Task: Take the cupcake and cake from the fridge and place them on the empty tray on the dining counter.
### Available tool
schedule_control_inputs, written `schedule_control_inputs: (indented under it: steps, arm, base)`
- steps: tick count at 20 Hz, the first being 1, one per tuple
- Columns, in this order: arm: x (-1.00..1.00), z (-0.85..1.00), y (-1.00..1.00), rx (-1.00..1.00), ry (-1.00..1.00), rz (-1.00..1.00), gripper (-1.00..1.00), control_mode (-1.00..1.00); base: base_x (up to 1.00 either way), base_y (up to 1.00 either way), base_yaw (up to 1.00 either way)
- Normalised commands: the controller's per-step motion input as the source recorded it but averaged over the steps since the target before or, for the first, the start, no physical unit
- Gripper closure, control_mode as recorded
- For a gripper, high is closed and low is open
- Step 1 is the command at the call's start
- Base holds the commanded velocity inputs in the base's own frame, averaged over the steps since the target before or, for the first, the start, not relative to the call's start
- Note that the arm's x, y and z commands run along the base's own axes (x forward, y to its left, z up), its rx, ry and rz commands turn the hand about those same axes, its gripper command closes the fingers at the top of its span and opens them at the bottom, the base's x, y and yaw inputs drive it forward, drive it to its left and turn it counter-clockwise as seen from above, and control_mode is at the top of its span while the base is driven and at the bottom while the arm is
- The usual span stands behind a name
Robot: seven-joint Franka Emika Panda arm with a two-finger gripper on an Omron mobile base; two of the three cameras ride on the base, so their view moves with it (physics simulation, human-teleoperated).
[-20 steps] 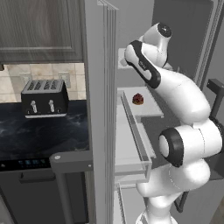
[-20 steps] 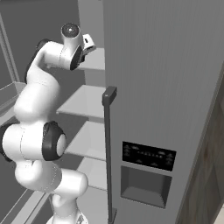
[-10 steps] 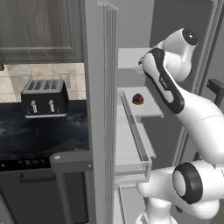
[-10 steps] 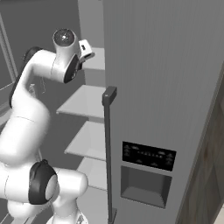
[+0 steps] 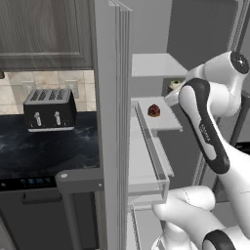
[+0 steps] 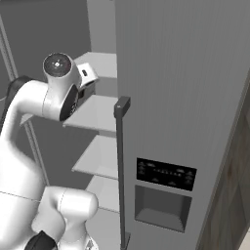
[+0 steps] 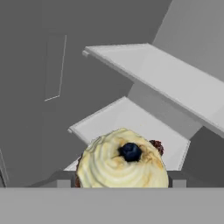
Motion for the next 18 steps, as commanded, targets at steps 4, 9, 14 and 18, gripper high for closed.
schedule_control_inputs:
  steps: [4,9,14,18]
  arm:
    - [-1.00,-0.24,-0.16,0.00,0.00,0.00,1.00,-1.00]
    - [-0.40,-0.09,-0.05,0.00,0.00,0.00,1.00,1.00]
    - [0.00,0.00,0.00,0.00,0.00,0.00,1.00,1.00]
    - [0.00,0.00,0.00,0.00,0.00,0.00,1.00,1.00]
  base:
    - [0.00,0.00,0.00]
    - [-0.60,-0.10,0.00]
    - [-1.00,-0.23,0.00]
    - [-1.00,-0.18,0.00]
